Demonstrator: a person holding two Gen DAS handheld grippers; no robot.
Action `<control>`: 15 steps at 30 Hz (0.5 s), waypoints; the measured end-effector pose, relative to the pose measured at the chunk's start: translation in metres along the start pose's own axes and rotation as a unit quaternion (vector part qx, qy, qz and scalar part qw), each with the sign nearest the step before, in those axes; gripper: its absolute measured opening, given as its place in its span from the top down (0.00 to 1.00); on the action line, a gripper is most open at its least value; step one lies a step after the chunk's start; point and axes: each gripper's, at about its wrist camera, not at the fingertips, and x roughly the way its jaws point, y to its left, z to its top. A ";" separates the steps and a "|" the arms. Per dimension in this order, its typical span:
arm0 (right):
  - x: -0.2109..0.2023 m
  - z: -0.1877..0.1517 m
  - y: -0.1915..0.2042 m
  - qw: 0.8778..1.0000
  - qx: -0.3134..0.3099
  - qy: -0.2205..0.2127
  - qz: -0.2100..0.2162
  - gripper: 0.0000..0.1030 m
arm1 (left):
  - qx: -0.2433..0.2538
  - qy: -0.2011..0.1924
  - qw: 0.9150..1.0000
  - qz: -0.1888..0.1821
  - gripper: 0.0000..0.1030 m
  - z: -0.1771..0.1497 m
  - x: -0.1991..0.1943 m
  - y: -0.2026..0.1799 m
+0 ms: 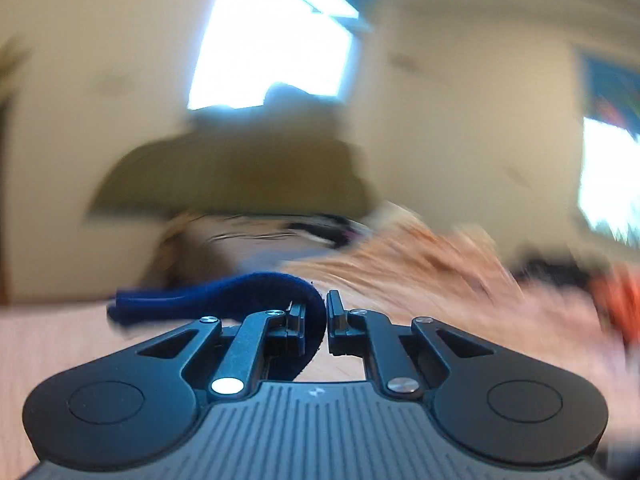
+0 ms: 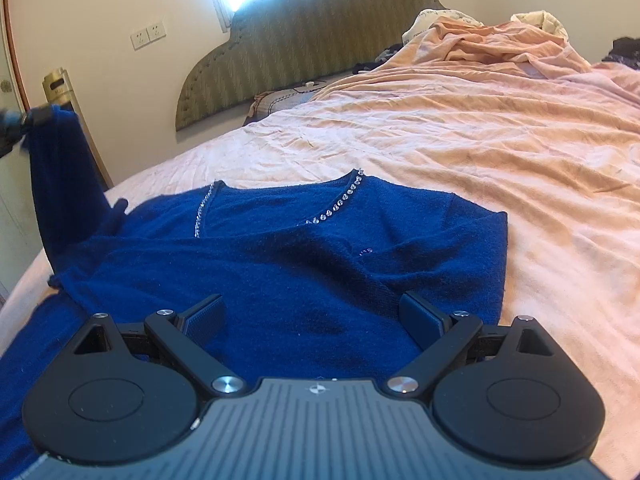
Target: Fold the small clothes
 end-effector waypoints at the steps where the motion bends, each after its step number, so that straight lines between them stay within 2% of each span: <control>1: -0.001 0.000 -0.002 1.000 0.006 -0.002 0.004 0.10 | 0.046 0.023 0.998 -0.035 0.89 -0.021 -0.002 -0.037; 3: -0.001 0.000 -0.004 1.000 0.016 -0.005 0.008 0.11 | 0.073 0.100 0.987 -0.100 0.87 -0.064 -0.001 -0.086; 5: -0.002 -0.001 -0.004 1.000 0.019 -0.006 0.007 0.12 | 0.078 0.154 0.975 -0.139 0.87 -0.096 -0.008 -0.111; 7: -0.001 -0.001 -0.003 1.000 0.017 -0.006 0.005 0.12 | 0.069 0.173 0.973 -0.137 0.83 -0.109 -0.021 -0.117; 8: -0.001 -0.001 -0.003 1.000 0.018 -0.007 0.006 0.12 | 0.052 0.175 0.974 -0.133 0.70 -0.111 -0.027 -0.114; 9: -0.002 -0.001 -0.005 1.000 0.023 -0.008 0.009 0.12 | 0.028 0.174 0.976 -0.131 0.45 -0.111 -0.032 -0.106; 10: -0.002 -0.001 -0.007 0.999 0.029 -0.010 0.012 0.12 | 0.001 0.169 0.977 -0.127 0.34 -0.112 -0.038 -0.096; 11: -0.003 -0.001 -0.009 0.999 0.035 -0.011 0.017 0.12 | -0.028 0.160 0.980 -0.117 0.14 -0.110 -0.042 -0.081; 13: -0.004 0.000 -0.016 0.998 0.056 -0.015 0.030 0.12 | -0.104 0.135 0.981 -0.093 0.11 -0.108 -0.045 -0.043; 14: -0.005 0.000 -0.020 0.997 0.071 -0.017 0.040 0.12 | -0.150 0.134 0.976 -0.086 0.11 -0.117 -0.045 -0.027; 15: -0.008 0.000 -0.026 0.995 0.089 -0.018 0.050 0.11 | -0.210 0.148 0.963 -0.082 0.11 -0.123 -0.039 -0.011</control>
